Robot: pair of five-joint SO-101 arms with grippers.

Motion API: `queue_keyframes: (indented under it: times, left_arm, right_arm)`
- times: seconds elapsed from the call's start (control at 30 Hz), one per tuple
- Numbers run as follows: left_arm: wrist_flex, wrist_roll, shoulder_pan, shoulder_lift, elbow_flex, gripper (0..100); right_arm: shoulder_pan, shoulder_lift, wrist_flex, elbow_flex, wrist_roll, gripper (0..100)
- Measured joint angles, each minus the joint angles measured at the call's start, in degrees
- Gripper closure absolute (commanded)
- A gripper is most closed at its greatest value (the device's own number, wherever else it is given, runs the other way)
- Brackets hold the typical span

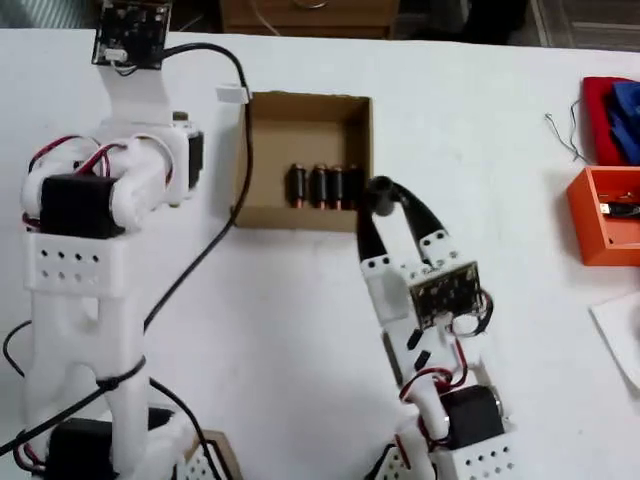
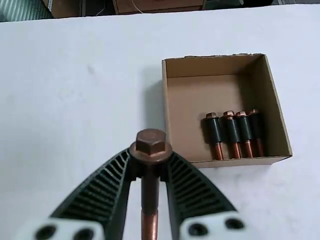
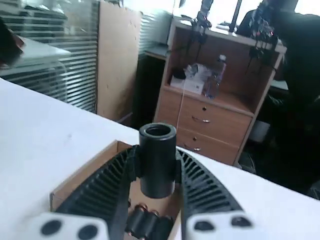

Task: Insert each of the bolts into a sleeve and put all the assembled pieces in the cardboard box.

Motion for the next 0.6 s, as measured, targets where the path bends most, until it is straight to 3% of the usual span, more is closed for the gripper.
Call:
queue_keyframes:
  times: [0.37, 0.6]
  left_arm:
    - [-1.2, 1.8, 1.8, -1.2, 2.1, 97]
    - [-11.5, 19.7, 14.2, -11.3, 0.3, 97]
  right_arm:
    - [-6.4, 0.0, -3.9, 3.6, 0.0, 97.8]
    - [-6.5, 0.1, -9.0, 6.3, -1.9, 97.8]
